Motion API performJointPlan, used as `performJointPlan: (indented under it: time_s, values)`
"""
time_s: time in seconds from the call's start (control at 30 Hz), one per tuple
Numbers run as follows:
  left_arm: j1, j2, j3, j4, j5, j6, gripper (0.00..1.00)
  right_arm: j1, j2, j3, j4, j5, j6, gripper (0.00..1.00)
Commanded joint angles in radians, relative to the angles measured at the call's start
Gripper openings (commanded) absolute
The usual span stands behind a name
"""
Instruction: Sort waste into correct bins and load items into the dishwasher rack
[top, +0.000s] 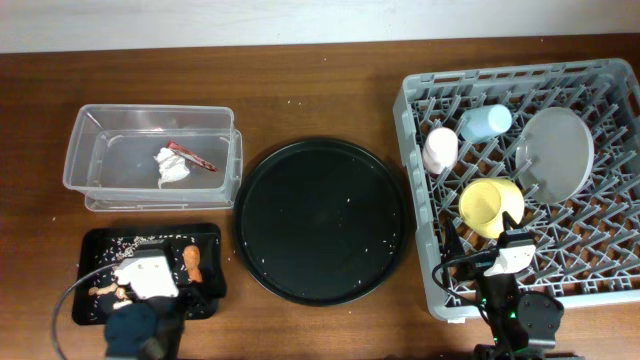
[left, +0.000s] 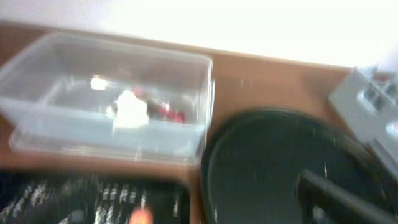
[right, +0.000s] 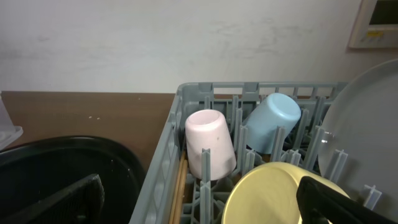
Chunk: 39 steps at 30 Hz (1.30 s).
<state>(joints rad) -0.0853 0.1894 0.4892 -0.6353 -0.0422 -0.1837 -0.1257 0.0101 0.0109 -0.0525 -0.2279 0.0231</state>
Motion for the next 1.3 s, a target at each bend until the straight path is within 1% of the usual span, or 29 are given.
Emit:
performJointPlan:
  time_s: [0.0,0.1,0.17,0.2,0.37,0.4,0.47,0.53,0.63,1.27]
  values:
    - [0.003,-0.038,-0.188,0.279,0.002,-0.003,0.99,-0.005,-0.007,-0.005,-0.004,0.004,0.008,0.98]
    - [0.004,-0.040,-0.309,0.525,0.000,-0.002,0.99,-0.005,-0.007,-0.005,-0.004,0.004,0.008,0.98]
    - [0.019,-0.040,-0.366,0.607,0.001,-0.002,0.99,-0.005,-0.007,-0.005,-0.004,0.004,0.008,0.98]
    - [0.024,-0.040,-0.385,0.625,0.001,-0.002,0.99,-0.005,-0.007,-0.005,-0.004,0.004,0.008,0.98]
    - [0.026,-0.104,-0.481,0.626,0.002,-0.003,0.99,-0.005,-0.007,-0.005,-0.004,0.004,0.008,0.98]
    - [0.027,-0.129,-0.481,0.575,0.003,-0.002,0.99,-0.005,-0.007,-0.005,-0.004,0.004,0.008,0.98]
    - [0.030,-0.158,-0.481,0.556,-0.007,-0.001,0.99,-0.005,-0.007,-0.005,-0.004,0.004,0.008,0.98]
    - [0.029,-0.179,-0.481,0.558,-0.015,0.046,0.99,-0.005,-0.007,-0.005,-0.004,0.004,0.008,0.98]
    - [0.029,-0.180,-0.481,0.557,-0.014,0.086,0.99,-0.005,-0.007,-0.005,-0.004,0.004,0.008,0.98]
    - [0.029,-0.179,-0.480,0.556,-0.006,0.085,0.99,-0.005,-0.007,-0.005,-0.004,0.004,0.008,0.98]
